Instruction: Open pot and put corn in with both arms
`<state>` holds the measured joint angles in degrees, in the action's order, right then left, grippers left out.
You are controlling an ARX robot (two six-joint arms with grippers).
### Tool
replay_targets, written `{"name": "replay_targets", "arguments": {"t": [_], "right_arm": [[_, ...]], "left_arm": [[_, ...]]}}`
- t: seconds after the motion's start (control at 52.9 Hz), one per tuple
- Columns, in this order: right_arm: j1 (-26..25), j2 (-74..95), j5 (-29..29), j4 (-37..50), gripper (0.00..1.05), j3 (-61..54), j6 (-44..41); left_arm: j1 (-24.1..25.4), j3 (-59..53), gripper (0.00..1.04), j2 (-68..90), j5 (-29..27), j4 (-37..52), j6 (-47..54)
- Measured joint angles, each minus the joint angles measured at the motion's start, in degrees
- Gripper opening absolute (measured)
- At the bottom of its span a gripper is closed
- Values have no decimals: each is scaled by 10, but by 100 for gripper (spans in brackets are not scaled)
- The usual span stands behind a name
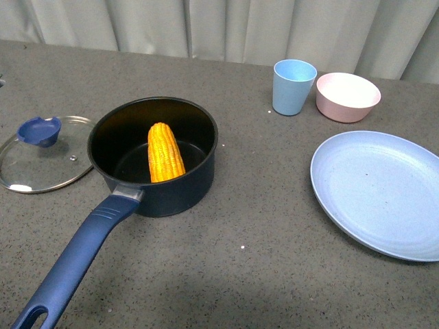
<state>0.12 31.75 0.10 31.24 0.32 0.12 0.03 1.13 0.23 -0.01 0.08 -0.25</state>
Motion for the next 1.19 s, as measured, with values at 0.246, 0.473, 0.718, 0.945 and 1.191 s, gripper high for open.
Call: {"name": "replay_targets", "arguments": {"t": [0.246, 0.473, 0.718, 0.945, 1.191], "right_arm": [[0, -97, 0, -92, 1, 0, 0], [0, -149, 0, -142, 1, 0, 0], [0, -187, -1, -180, 1, 0, 0], [0, -219, -1, -212, 1, 0, 0], [0, -315, -2, -311, 5, 0, -1]], "left_arm": [[0, 0, 98, 0, 0, 0, 0], [0, 0, 98, 0, 0, 0, 0], [0, 0, 98, 0, 0, 0, 0], [0, 0, 98, 0, 0, 0, 0], [0, 0, 98, 0, 0, 0, 0]]}}
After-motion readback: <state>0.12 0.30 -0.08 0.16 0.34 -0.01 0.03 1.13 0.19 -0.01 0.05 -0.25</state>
